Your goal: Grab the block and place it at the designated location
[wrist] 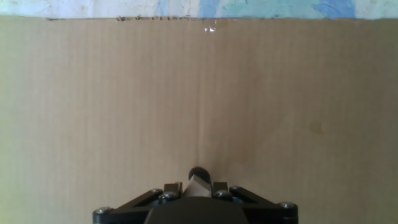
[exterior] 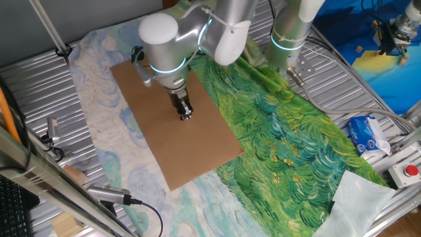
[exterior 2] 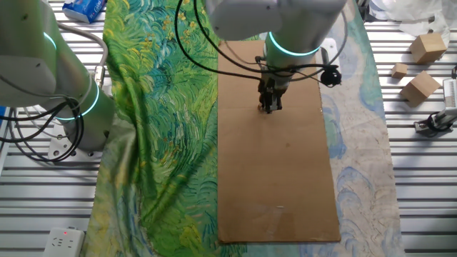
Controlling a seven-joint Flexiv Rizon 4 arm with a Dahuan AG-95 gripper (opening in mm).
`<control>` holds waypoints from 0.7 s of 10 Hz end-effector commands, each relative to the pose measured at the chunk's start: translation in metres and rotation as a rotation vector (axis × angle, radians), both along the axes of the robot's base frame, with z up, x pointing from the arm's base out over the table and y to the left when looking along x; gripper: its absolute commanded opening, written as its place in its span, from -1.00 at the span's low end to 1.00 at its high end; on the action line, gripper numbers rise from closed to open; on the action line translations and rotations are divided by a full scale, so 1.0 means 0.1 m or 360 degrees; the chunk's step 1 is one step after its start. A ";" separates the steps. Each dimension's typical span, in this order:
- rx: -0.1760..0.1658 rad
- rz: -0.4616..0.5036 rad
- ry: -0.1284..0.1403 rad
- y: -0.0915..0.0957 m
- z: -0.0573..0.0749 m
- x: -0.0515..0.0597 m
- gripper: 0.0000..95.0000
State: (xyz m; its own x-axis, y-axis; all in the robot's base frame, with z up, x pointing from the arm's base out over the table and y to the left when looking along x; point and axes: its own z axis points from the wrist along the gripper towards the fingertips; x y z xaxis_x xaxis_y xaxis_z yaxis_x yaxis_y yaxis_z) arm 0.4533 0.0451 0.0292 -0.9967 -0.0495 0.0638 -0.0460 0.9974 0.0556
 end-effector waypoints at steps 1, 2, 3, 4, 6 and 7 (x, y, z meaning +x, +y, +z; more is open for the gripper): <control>0.0018 0.0001 0.0009 0.01 -0.05 0.04 -1.00; 0.0011 0.0005 0.0010 0.00 -0.06 0.05 -1.00; 0.0013 0.0006 0.0010 -0.01 -0.05 0.07 -1.00; 0.0020 0.0008 0.0007 -0.01 -0.05 0.08 -1.00; 0.0022 0.0004 -0.0002 -0.02 -0.05 0.09 -1.00; 0.0018 0.0004 -0.0005 -0.01 -0.05 0.09 -1.00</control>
State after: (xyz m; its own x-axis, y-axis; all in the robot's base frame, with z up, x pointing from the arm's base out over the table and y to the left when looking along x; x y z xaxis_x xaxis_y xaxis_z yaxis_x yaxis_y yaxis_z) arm 0.4623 0.0438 0.0290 -0.9968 -0.0519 0.0608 -0.0478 0.9966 0.0676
